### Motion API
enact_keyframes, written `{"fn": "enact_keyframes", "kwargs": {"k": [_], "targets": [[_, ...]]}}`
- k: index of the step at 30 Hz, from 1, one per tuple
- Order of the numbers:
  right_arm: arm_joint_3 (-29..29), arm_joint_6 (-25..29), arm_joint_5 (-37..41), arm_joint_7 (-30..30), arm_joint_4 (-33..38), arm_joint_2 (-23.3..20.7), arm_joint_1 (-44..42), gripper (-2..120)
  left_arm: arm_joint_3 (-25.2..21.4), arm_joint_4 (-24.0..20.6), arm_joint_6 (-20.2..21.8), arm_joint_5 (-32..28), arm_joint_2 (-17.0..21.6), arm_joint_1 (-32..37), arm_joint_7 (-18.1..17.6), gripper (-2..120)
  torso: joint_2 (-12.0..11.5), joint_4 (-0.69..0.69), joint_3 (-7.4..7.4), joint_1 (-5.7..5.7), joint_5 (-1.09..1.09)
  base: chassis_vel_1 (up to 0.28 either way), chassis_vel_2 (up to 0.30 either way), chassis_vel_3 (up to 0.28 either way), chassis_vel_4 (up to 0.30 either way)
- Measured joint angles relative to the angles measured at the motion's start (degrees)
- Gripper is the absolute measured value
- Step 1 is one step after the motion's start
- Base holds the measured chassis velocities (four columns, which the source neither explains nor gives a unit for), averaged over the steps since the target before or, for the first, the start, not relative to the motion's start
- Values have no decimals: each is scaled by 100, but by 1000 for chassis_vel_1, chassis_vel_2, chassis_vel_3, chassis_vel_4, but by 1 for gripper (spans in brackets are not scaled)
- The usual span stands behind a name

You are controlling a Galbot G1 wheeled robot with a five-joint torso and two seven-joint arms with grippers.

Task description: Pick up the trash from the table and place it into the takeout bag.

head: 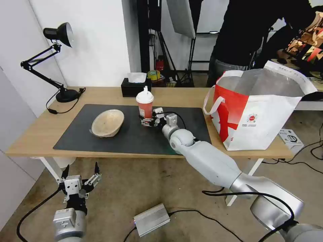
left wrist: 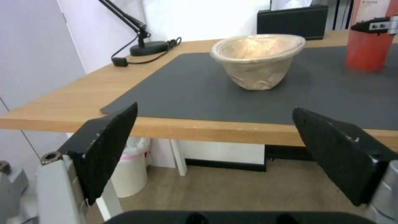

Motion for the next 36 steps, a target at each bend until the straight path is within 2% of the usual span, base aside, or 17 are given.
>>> {"fn": "enact_keyframes", "kwargs": {"k": [10, 15, 19, 20, 24, 25, 28, 29, 33, 34, 36], "targets": [[30, 107, -53, -113, -395, 227, 139, 100, 5, 30, -8, -1, 2, -18, -2, 100, 0, 0, 0, 0, 0, 0, 0, 0, 0], [60, 178, -110, -185, -647, 358, 206, 96, 15, 52, -12, -1, 1, -28, -2, 100, 0, 0, 0, 0, 0, 0, 0, 0, 0], [102, 242, -152, -246, -870, 488, 249, 81, 20, 79, -24, -1, 3, -32, -2, 100, 0, 0, 0, 0, 0, 0, 0, 0, 0], [102, 242, -152, -246, -870, 488, 249, 81, 20, 79, -24, -1, 3, -32, -2, 100, 0, 0, 0, 0, 0, 0, 0, 0, 0], [115, 264, -167, -279, -937, 534, 251, 61, 29, 99, -32, -1, 3, -46, -2, 100, 0, 0, 0, 0, 0, 0, 0, 0, 0], [115, 264, -167, -279, -937, 534, 251, 61, 29, 99, -32, -1, 3, -46, -2, 100, 0, 0, 0, 0, 0, 0, 0, 0, 0], [117, 268, -170, -283, -932, 531, 248, 48, 37, 110, -40, 0, 1, -55, -2, 100, 0, 0, 0, 0, 0, 0, 0, 0, 0], [117, 268, -170, -283, -932, 531, 248, 48, 37, 110, -40, 0, 1, -55, -2, 100, 0, 0, 0, 0, 0, 0, 0, 0, 0], [117, 272, -178, -279, -879, 485, 215, 28, 38, 123, -42, 0, 1, -68, -2, 100, 0, 0, 0, 0, 0, 0, 0, 0, 0], [117, 272, -178, -279, -879, 485, 215, 28, 38, 123, -42, 0, 1, -68, -2, 100, 0, 0, 0, 0, 0, 0, 0, 0, 0], [115, 272, -178, -269, -833, 452, 206, 20, 39, 135, -44, 2, 1, -76, -2, 100, 0, 0, 0, 0, 0, 0, 0, 0, 0]]}}
